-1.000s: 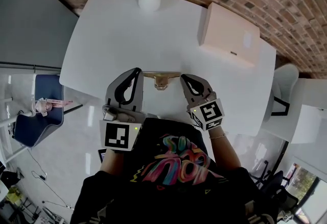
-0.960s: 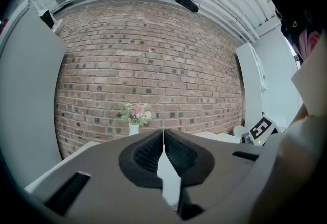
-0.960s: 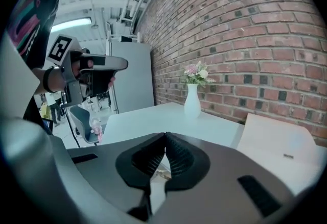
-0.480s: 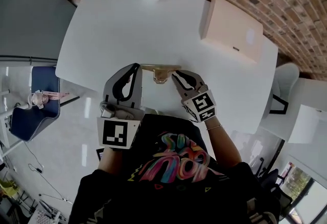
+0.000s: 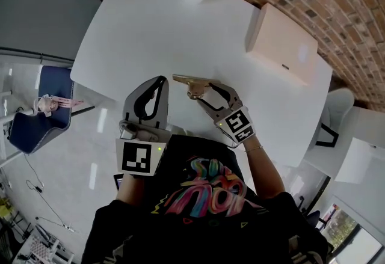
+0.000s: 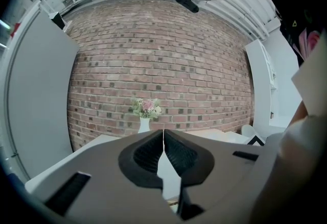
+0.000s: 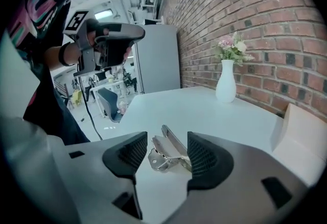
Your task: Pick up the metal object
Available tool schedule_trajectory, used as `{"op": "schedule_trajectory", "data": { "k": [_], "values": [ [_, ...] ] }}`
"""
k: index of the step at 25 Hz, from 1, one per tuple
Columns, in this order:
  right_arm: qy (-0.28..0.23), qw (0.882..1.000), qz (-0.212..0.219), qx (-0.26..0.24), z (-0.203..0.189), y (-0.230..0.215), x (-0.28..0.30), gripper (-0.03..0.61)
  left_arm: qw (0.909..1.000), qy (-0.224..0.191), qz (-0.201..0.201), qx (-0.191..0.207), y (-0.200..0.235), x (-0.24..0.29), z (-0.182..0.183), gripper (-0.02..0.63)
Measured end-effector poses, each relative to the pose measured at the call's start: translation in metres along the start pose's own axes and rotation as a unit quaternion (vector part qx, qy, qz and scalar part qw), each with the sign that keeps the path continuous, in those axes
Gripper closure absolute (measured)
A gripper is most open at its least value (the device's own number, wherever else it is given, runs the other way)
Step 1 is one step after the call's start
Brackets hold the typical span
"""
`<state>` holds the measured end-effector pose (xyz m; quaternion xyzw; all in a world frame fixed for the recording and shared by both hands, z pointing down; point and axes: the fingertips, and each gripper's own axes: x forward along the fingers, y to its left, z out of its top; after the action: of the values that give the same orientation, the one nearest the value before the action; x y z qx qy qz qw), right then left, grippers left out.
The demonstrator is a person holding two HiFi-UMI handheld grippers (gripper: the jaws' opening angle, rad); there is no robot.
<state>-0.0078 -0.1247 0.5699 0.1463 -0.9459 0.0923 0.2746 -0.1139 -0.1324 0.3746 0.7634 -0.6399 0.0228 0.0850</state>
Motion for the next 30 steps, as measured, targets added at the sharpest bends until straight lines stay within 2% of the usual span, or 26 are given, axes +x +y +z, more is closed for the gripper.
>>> {"op": "schedule_trajectory", "data": {
  "k": [17, 24, 30],
  "values": [
    [0.047, 0.995, 0.021, -0.081, -0.020, 0.012, 0.038, 0.330, 0.9999, 0.011, 0.011, -0.005, 0.005, -0.012, -0.011, 0.584],
    [0.054, 0.995, 0.020, -0.081, -0.025, 0.005, 0.047, 0.332, 0.9997, 0.013, 0.019, -0.007, 0.008, -0.014, -0.015, 0.584],
    [0.038, 0.994, 0.013, -0.103, -0.030, 0.005, 0.056, 0.335, 0.9997, 0.011, 0.020, -0.007, 0.007, -0.015, -0.015, 0.584]
  ]
}}
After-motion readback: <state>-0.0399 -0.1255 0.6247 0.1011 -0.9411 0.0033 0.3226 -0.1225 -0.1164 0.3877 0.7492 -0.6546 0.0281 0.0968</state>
